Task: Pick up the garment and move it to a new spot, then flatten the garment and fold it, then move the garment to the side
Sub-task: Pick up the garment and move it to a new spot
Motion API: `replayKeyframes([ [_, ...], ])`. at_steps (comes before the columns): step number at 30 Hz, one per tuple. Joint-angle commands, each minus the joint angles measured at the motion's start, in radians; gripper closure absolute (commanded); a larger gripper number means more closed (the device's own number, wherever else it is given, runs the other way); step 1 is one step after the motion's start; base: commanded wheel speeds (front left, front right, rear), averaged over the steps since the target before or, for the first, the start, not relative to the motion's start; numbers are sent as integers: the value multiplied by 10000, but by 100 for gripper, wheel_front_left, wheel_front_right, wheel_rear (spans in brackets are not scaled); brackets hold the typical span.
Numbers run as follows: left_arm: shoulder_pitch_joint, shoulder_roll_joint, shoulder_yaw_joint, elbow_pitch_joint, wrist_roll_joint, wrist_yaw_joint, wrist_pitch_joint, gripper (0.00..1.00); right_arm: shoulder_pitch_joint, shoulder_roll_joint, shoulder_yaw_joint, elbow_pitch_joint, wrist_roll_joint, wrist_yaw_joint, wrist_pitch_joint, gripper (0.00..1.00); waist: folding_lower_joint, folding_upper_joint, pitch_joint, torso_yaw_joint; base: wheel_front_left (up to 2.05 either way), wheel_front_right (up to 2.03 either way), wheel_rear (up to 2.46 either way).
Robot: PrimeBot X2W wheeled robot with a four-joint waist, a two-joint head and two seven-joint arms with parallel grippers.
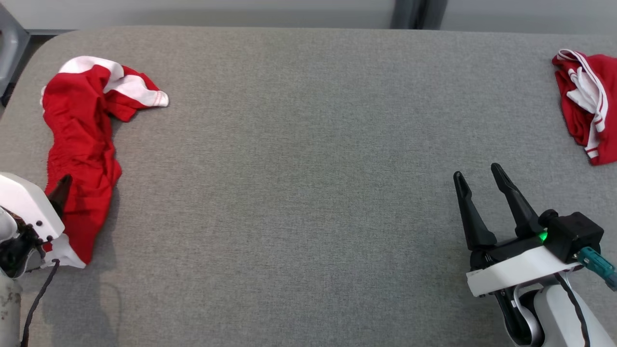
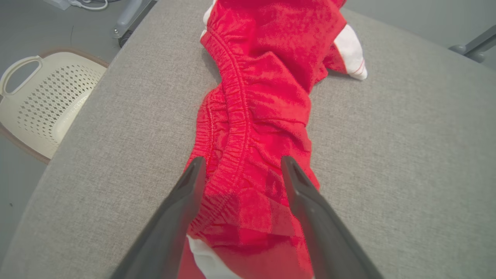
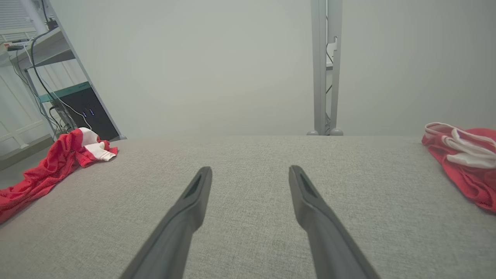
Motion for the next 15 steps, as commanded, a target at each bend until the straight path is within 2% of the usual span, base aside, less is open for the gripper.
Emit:
replayKeyframes([
  [1, -140, 35, -105, 265, -71, -65, 158, 0, -135, -87, -31, -55, 83, 0, -41, 0, 0, -1, 267, -268, 0, 0, 0],
  [5, -266, 219, -332, 1057, -187, -120, 684, 0, -267, -82, -21, -50, 96, 0, -41, 0, 0, -1, 409, -457, 0, 0, 0],
  [13, -215, 153, -621, 1820, -491, -160, 964, 0, -216, -82, -78, 43, 106, 0, -41, 0, 0, -1, 358, -516, 0, 0, 0],
  [14, -240, 139, -647, 1861, -547, -164, 922, 1, -215, -85, -81, 56, 100, 0, -41, 0, 0, -1, 335, -501, 0, 0, 0],
  [15, -270, 132, -669, 1873, -581, -167, 876, 11, -225, -81, -62, 57, 87, 0, -41, 0, 0, -1, 309, -486, 0, 0, 0],
])
